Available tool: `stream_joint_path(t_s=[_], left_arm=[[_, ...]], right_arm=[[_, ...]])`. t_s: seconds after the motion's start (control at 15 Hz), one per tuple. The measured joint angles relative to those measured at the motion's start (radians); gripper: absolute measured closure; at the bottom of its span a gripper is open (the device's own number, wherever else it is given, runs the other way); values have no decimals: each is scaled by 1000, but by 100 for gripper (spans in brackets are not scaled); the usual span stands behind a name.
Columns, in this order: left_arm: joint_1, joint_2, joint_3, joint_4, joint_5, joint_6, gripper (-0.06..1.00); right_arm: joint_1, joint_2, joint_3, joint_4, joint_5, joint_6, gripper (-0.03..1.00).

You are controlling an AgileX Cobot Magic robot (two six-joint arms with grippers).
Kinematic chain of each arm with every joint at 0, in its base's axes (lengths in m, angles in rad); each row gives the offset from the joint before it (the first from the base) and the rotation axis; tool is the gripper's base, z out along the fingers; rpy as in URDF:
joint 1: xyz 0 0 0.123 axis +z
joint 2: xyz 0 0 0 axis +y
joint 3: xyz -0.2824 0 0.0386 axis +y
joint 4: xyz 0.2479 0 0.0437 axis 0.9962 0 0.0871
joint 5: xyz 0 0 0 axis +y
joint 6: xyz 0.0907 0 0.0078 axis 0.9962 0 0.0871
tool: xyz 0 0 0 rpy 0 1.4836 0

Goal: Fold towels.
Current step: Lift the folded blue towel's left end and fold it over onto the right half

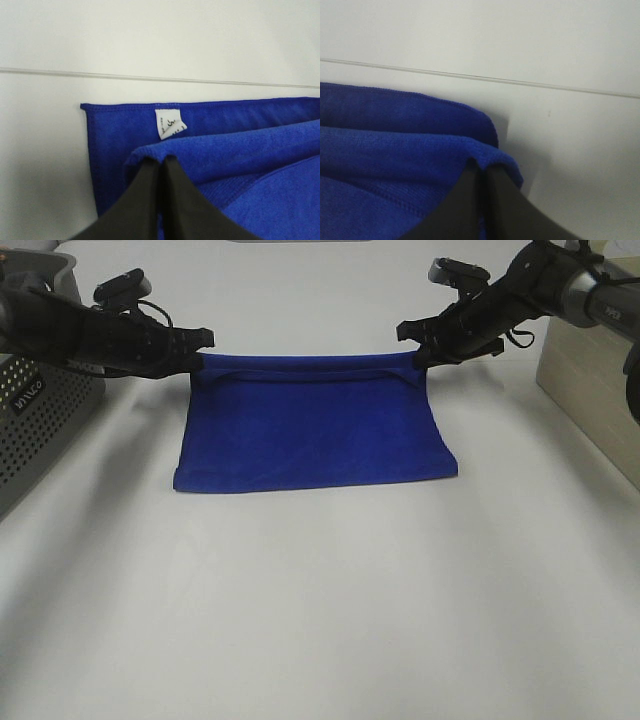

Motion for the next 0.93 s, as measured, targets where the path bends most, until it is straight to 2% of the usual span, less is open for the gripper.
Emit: stream_joint_path(t_s=[0.07,0.13,0.2,0.33,0.4,0.47,0.53,0.6,0.67,0.8,0.87,0.93], left_arm=[[0,0,0,0,0,0,91],[-12,2,0,-2,-14,40,85],[-25,2,0,-5,-18,75,72],[-33,2,0,-8,-25,73,43],[-31,2,0,-8,-39,51,31],[-22,1,0,-7,-42,22,25],[-9,-6,0,0,-28,-7,23],[17,-28,0,25,47,-62,23],[25,-40,-3,63,100,-104,23],[30,-58,-5,198,243,-262,25],[30,-62,-6,284,303,-367,26],[30,-62,-6,284,303,-367,26]], right_arm=[[0,0,0,0,0,0,94],[0,0,0,0,-2,0,89],[0,0,-1,4,-13,0,79],[-1,0,-1,26,-3,0,41],[-1,-1,-1,27,25,-1,27],[-1,-6,-1,24,59,-2,21],[-1,-18,-1,-3,109,-2,18],[-1,-67,-2,-68,250,0,16],[-1,-93,-8,-83,318,1,16],[-1,-124,-12,-86,443,32,16],[-1,-126,-12,-83,468,48,16],[-1,-126,-12,-83,468,48,16]])
